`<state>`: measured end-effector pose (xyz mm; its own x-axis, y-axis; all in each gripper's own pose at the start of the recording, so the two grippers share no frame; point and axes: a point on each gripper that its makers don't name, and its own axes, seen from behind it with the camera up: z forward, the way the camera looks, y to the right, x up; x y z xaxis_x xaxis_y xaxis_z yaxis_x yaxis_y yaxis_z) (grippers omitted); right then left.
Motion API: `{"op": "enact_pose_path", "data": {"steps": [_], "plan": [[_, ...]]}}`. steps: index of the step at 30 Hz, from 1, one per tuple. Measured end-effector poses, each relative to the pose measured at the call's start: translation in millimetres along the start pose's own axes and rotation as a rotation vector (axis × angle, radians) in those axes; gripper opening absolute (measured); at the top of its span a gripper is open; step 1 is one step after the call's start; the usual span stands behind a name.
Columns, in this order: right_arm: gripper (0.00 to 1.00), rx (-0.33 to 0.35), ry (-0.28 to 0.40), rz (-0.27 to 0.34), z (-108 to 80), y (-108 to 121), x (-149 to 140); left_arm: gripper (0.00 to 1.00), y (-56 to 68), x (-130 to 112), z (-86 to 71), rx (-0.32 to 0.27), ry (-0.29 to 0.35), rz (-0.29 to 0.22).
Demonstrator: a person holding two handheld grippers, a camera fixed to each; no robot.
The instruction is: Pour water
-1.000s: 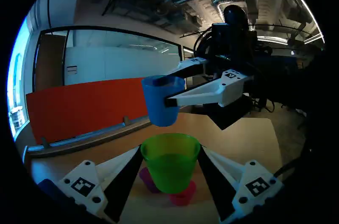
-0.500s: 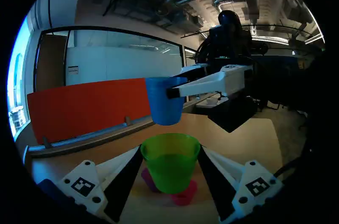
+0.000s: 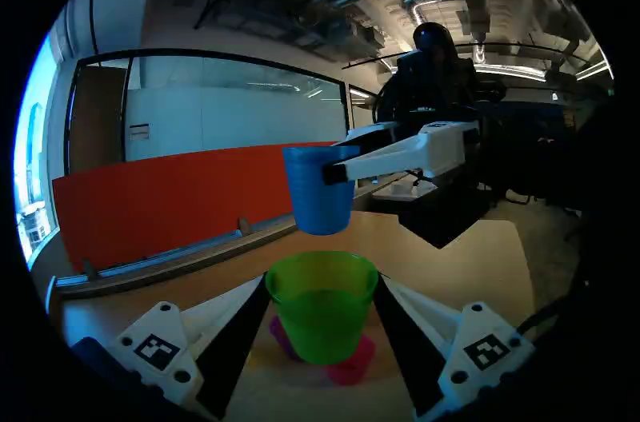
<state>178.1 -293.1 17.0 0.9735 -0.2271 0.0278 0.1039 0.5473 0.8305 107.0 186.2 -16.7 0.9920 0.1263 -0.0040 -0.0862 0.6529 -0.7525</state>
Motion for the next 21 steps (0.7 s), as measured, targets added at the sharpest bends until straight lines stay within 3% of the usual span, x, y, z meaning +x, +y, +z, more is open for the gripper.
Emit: {"op": "enact_pose_path", "data": {"steps": [11,21], "plan": [[0.91,-0.009,-0.007,0.016,-5.8,4.8,-10.6,0.88,-1.1,-4.5,0.1,0.006,-0.016,-0.002],[0.91,-0.004,-0.042,0.028,-12.3,5.7,-37.9,0.88,-8.7,-20.7,-0.9,0.02,-0.059,-0.026]]}}
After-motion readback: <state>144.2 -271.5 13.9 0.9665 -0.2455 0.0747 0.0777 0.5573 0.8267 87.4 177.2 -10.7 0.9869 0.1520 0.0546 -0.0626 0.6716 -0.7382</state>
